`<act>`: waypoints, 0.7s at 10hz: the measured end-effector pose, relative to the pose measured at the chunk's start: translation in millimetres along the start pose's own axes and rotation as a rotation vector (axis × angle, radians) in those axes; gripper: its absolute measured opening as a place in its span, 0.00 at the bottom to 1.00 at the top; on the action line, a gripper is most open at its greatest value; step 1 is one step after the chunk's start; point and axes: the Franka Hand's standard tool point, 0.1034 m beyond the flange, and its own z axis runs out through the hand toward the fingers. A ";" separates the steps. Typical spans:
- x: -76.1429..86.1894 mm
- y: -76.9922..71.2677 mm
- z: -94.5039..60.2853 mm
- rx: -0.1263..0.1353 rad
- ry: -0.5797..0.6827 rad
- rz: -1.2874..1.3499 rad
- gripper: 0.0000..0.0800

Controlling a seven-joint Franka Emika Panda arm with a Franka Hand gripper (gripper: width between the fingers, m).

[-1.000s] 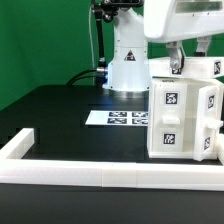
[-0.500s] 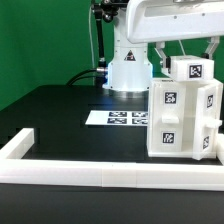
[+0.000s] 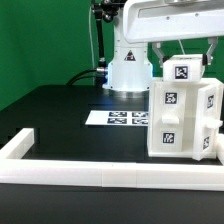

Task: Assemble cabinet

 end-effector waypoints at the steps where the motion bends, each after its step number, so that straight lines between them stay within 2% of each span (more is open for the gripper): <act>1: 0.4 -1.2 0.1 0.019 -0.001 0.158 0.69; 3: 1.7 -3.1 0.7 0.039 0.005 0.358 0.69; 7: 2.9 -2.9 0.2 0.040 0.007 0.621 0.69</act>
Offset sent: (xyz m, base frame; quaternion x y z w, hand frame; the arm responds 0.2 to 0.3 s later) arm -0.0044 0.0058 -0.0066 -0.0015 -0.0037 0.2273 0.9738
